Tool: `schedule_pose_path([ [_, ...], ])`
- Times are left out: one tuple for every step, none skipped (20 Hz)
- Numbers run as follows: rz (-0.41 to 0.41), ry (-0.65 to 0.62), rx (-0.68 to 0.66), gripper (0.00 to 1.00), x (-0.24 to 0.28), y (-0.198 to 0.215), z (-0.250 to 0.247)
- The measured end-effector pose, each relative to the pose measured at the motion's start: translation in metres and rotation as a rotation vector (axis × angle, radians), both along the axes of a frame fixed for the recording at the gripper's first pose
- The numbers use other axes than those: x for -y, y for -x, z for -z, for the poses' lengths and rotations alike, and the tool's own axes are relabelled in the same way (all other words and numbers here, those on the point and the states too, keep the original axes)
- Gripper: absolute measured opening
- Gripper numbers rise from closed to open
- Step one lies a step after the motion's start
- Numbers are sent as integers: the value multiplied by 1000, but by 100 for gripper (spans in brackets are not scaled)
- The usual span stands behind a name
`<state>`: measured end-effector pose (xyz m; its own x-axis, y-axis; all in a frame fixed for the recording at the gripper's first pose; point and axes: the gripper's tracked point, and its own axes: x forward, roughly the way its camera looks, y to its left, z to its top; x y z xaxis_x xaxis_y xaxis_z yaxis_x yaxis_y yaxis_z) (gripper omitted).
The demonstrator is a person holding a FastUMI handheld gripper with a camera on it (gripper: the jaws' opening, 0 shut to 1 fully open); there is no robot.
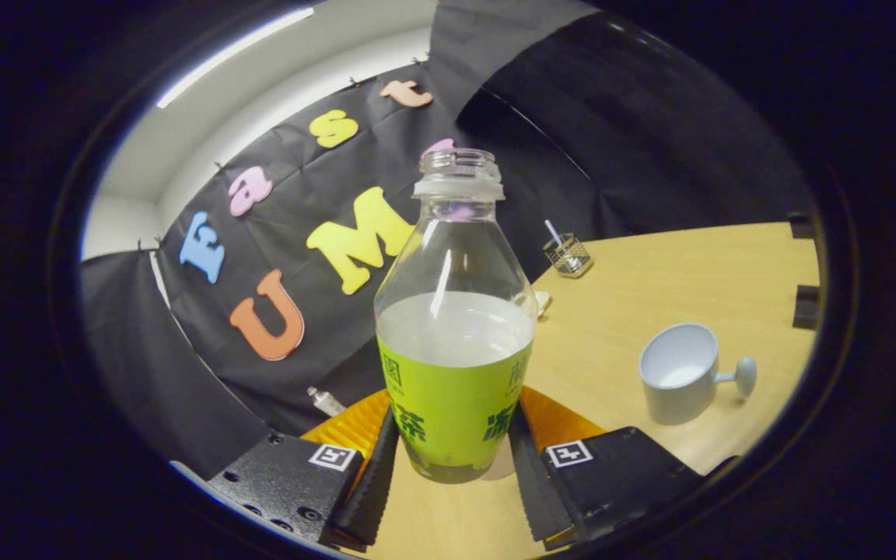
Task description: Take the bottle from table, then pour the juice into the cup, finally place the bottle on the coaster
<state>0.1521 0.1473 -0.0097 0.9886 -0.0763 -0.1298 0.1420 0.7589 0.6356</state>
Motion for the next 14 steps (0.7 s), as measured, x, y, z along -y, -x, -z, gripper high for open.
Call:
schedule_pose_path([
  [8, 65, -16, 74, -2, -1, 2],
  [15, 132, -28, 74, -4, -1, 3],
  [19, 195, -37, 74, -7, -4, 2],
  [18, 252, -45, 74, -10, -8, 0],
  [17, 300, -56, 75, -15, -12, -2],
  [20, 335, -63, 75, -18, -16, -5],
  [25, 366, -66, 75, -21, -23, -7],
  [34, 385, -71, 75, -27, -25, -4],
  [35, 400, -71, 75, -28, -30, -4],
  [37, 410, -80, 75, -31, -37, -2],
  [36, 422, -95, 75, -32, -43, 3],
  [38, 441, -113, 75, -32, -50, 7],
  [42, 466, -126, 75, -31, -56, 11],
  [49, 489, -136, 75, -31, -61, 14],
])
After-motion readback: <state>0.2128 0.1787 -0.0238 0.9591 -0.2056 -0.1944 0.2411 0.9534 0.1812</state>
